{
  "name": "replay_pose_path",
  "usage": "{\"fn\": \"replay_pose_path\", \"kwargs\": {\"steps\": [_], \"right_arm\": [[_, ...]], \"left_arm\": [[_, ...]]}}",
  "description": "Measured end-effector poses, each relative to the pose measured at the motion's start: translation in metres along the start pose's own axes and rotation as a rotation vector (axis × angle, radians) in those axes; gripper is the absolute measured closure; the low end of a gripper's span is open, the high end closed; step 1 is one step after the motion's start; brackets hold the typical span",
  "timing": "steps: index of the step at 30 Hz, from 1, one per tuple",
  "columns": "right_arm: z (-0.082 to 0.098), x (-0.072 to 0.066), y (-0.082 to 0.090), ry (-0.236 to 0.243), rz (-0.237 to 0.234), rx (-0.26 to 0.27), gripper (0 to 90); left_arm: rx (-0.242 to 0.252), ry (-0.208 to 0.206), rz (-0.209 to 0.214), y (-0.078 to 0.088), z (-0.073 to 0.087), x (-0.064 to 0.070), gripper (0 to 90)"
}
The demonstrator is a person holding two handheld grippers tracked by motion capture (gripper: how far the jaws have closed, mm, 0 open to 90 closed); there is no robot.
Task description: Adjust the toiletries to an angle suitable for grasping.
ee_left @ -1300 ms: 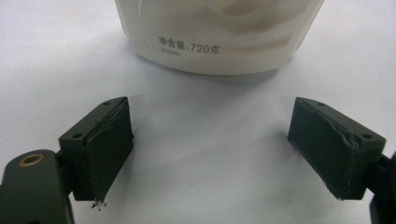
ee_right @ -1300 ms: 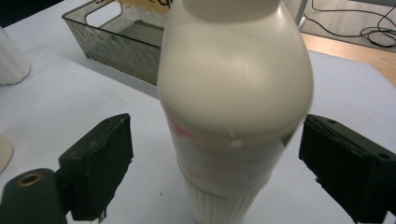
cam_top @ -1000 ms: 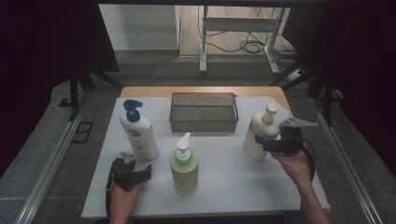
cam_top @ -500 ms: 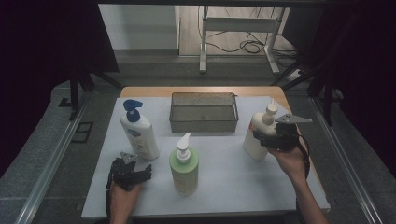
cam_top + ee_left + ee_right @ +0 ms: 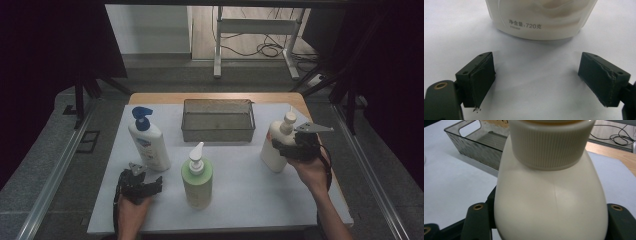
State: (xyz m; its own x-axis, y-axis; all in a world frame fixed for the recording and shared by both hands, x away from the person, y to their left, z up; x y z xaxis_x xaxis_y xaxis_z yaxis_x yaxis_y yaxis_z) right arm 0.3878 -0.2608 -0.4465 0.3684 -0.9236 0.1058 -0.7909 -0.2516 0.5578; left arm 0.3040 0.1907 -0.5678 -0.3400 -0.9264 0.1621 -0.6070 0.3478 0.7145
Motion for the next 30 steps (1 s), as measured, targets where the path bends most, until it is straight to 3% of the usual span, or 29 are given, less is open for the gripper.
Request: {"fn": "replay_pose_path", "kwargs": {"steps": [13,30], "right_arm": [[-0.005,-0.008,0.006,0.020,-0.055,-0.012,38.2],[-0.025,-0.020,0.016,0.041,-0.137,0.002,38.2]], "left_arm": [[0.000,0.000,0.000,0.000,0.000,0.000,13.8],[0.000,-0.003,0.000,0.000,0.000,0.000,13.8]]}}
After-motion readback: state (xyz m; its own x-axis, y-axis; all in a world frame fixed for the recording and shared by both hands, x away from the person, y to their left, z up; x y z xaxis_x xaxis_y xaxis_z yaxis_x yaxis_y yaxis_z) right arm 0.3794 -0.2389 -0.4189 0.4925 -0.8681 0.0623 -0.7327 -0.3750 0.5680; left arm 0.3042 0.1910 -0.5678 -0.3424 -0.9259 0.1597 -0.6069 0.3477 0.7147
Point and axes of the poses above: each handheld gripper's, and its own axes: y roughly backward along the jaws, z roughly out of its underside, x roughly to its right, the point moved 6 cm from there along -y, roughly forward along the jaws, and after that the axes turned 11 degrees about z, right-handed, at the moved point
